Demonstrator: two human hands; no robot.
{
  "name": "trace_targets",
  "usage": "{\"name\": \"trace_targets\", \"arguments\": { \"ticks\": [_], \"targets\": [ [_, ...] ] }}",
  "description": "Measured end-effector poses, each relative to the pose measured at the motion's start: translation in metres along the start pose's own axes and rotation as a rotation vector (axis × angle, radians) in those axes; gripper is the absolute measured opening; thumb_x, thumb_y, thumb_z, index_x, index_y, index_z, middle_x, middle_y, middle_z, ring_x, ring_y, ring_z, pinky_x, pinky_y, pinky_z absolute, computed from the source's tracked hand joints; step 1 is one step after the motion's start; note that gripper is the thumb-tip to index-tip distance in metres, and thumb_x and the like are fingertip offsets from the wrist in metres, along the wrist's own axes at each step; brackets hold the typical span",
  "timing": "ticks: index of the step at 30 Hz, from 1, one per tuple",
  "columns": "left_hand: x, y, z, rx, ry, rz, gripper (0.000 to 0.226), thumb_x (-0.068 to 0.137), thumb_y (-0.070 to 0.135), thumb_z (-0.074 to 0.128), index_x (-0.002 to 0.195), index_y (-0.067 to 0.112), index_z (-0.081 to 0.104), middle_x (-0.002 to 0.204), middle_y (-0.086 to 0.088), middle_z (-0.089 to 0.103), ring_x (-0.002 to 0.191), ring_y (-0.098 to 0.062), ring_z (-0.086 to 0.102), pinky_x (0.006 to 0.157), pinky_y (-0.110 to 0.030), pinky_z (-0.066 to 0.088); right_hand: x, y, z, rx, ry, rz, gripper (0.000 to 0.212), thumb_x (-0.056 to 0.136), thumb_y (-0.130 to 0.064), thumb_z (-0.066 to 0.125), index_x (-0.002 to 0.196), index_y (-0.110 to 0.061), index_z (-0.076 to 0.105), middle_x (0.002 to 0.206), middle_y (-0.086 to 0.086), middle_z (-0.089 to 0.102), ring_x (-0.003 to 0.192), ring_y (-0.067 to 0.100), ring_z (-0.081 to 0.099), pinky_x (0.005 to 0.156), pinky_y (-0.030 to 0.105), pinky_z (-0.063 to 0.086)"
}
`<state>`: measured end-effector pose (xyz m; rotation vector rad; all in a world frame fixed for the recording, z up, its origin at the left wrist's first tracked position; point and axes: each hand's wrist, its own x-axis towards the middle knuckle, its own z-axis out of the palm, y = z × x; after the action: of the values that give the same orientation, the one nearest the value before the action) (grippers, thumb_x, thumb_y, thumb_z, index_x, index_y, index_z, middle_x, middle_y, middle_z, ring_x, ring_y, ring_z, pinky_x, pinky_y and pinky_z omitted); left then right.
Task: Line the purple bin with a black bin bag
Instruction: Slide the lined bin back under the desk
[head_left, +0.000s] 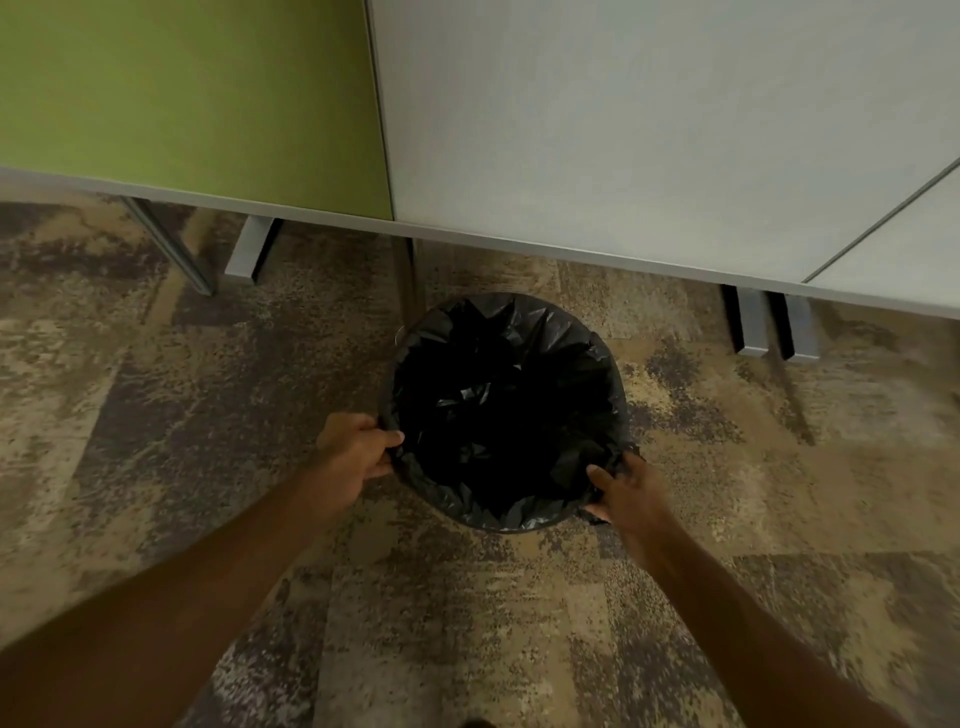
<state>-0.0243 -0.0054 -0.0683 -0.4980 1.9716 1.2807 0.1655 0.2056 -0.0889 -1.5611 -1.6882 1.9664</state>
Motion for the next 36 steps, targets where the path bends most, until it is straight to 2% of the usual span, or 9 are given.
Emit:
{"name": "trace_targets", "arguments": {
  "ticks": [9, 14, 17, 20, 23, 27, 31, 34, 36],
  "targets": [
    [-0.006, -0.012, -0.048, -0.097, 0.005, -0.072, 0.034, 0.085, -0.001, 0.062, 0.119, -0.003, 0.053, 0.112, -0.016, 0.061, 0.096, -0.03, 0.062, 0.065, -0.033, 0.051, -0.019, -0.022, 0.035, -0.09, -0.075, 0.0, 0.024, 0.093, -0.002, 0.055, 0.116, -0.008, 0.057, 0.101, 0.004, 0.064, 0.089, 0.022, 0.062, 0.086, 0.047, 0.054],
    [0.009, -0.015, -0.108, -0.154, 0.017, -0.068, 0.031, 0.084, 0.001, 0.064, 0.114, -0.005, 0.059, 0.112, -0.019, 0.066, 0.094, -0.03, 0.065, 0.074, -0.037, 0.052, -0.026, -0.029, 0.091, -0.103, -0.105, 0.026, 0.044, 0.092, -0.007, 0.058, 0.135, -0.006, 0.047, 0.128, 0.013, 0.06, 0.104, 0.028, 0.063, 0.087, 0.048, 0.056],
    [0.02, -0.01, -0.156, -0.183, 0.054, -0.066, 0.034, 0.083, 0.001, 0.065, 0.115, -0.006, 0.058, 0.109, -0.019, 0.066, 0.084, -0.028, 0.066, 0.075, -0.038, 0.053, -0.028, -0.033, 0.144, -0.09, -0.158, 0.02, 0.04, 0.094, -0.003, 0.055, 0.133, -0.005, 0.049, 0.122, 0.013, 0.062, 0.099, 0.027, 0.063, 0.075, 0.037, 0.057],
    [0.036, 0.0, -0.213, -0.225, 0.105, -0.082, 0.034, 0.086, -0.002, 0.06, 0.119, -0.009, 0.055, 0.116, -0.022, 0.063, 0.099, -0.035, 0.062, 0.086, -0.042, 0.05, -0.036, -0.039, 0.212, -0.069, -0.192, 0.024, 0.038, 0.094, -0.001, 0.053, 0.132, -0.004, 0.05, 0.124, 0.016, 0.063, 0.102, 0.032, 0.064, 0.074, 0.04, 0.057],
    [0.058, 0.01, -0.266, -0.268, 0.134, -0.069, 0.037, 0.086, -0.005, 0.059, 0.122, -0.01, 0.055, 0.126, -0.022, 0.059, 0.11, -0.039, 0.06, 0.088, -0.043, 0.048, -0.038, -0.044, 0.28, -0.055, -0.225, 0.032, 0.034, 0.094, 0.001, 0.053, 0.128, -0.003, 0.051, 0.118, 0.014, 0.062, 0.097, 0.03, 0.062, 0.061, 0.03, 0.057],
    [0.099, 0.02, -0.352, -0.324, 0.182, -0.06, 0.036, 0.085, -0.01, 0.056, 0.121, -0.012, 0.052, 0.125, -0.023, 0.058, 0.089, -0.035, 0.061, 0.078, -0.046, 0.05, -0.031, -0.042, 0.389, -0.049, -0.251, 0.032, 0.033, 0.091, 0.008, 0.052, 0.123, -0.001, 0.052, 0.123, 0.026, 0.059, 0.096, 0.033, 0.058, 0.076, 0.049, 0.054],
    [0.133, 0.03, -0.4, -0.334, 0.213, -0.059, 0.031, 0.084, -0.01, 0.059, 0.115, -0.011, 0.054, 0.115, -0.022, 0.061, 0.093, -0.035, 0.061, 0.077, -0.043, 0.049, -0.022, -0.044, 0.457, -0.031, -0.266, 0.082, 0.032, 0.093, 0.004, 0.051, 0.123, -0.008, 0.051, 0.102, 0.008, 0.062, 0.098, 0.031, 0.058, 0.059, 0.038, 0.056],
    [0.168, 0.038, -0.43, -0.344, 0.222, -0.051, 0.007, 0.085, -0.01, 0.057, 0.088, -0.003, 0.057, 0.107, -0.022, 0.058, 0.094, -0.039, 0.063, 0.072, -0.04, 0.049, -0.011, -0.044, 0.505, -0.075, -0.243, 0.098, 0.025, 0.094, -0.001, 0.052, 0.116, -0.011, 0.053, 0.109, 0.009, 0.059, 0.09, 0.025, 0.06, 0.066, 0.036, 0.051],
    [0.194, 0.04, -0.445, -0.343, 0.218, -0.053, 0.006, 0.084, -0.01, 0.058, 0.087, -0.004, 0.057, 0.107, -0.023, 0.061, 0.101, -0.041, 0.062, 0.076, -0.039, 0.048, 0.001, -0.044, 0.53, -0.093, -0.226, 0.121, 0.018, 0.094, -0.002, 0.053, 0.107, -0.014, 0.054, 0.107, 0.008, 0.057, 0.084, 0.021, 0.06, 0.069, 0.038, 0.05]
  ]
}}
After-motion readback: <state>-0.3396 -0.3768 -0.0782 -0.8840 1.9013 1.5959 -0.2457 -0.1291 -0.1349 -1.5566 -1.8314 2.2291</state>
